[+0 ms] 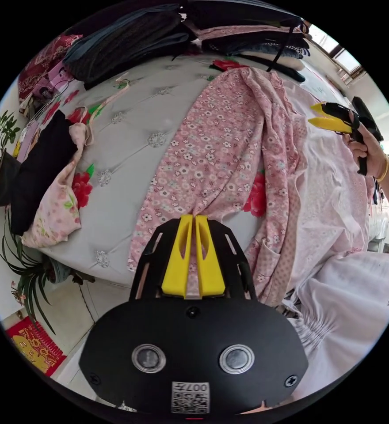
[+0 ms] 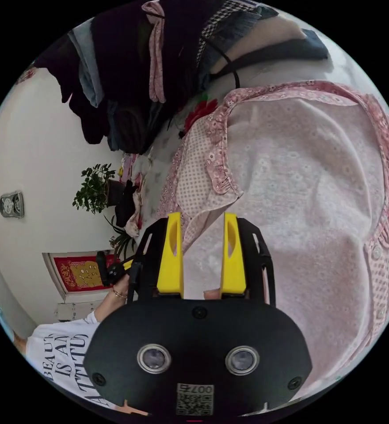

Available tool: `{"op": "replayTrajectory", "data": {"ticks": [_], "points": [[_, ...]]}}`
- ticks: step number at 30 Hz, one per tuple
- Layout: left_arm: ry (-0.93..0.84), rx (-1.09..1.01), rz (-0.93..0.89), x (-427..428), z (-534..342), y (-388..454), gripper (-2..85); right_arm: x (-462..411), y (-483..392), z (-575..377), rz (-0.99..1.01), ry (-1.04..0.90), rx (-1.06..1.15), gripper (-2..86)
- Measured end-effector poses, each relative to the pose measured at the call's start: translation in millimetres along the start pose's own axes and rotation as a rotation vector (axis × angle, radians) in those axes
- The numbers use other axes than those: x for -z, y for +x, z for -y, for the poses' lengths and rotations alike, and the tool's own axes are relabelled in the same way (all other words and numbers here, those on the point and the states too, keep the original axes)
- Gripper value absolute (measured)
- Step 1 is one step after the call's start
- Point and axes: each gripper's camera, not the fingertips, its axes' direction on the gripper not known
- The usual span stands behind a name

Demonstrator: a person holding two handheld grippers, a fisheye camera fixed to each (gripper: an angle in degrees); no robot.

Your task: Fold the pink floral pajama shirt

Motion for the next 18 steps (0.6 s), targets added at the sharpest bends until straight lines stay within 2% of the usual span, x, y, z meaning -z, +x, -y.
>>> {"op": "replayTrajectory", "data": {"ticks": [3,6,8,10,15,18], "points": [[0.053,0.094,0.109,23.2,26.0,-65.7,-0.6,-16.8,8.0,11.2,-0.037,-0.034,-0.027,4.2],[0.207,0.278,0.131,73.4,40.6,-142.6,0.4,-15.0,9.5,15.3,-0.065,-0.015,0.001,1.2],[0.292,0.392,0.112,100.2,38.9,-182.4,5.9,-4.5,3.4,16.0,-0.043,0.017,0.056,0.5],[0.314,0.444,0.094,106.3,30.2,-194.1,9.1,15.7,-10.8,13.3,-0.045,0.081,0.139,0.1],[0.348,0.453,0.04,98.4,-27.6,-162.1,8.7,56.6,-35.2,-2.1,-0.095,0.214,0.279,0.0],[0.324,0.412,-0.006,88.7,-76.0,-126.5,8.1,76.3,-30.1,-15.3,-0.237,0.315,0.268,0.3]]}}
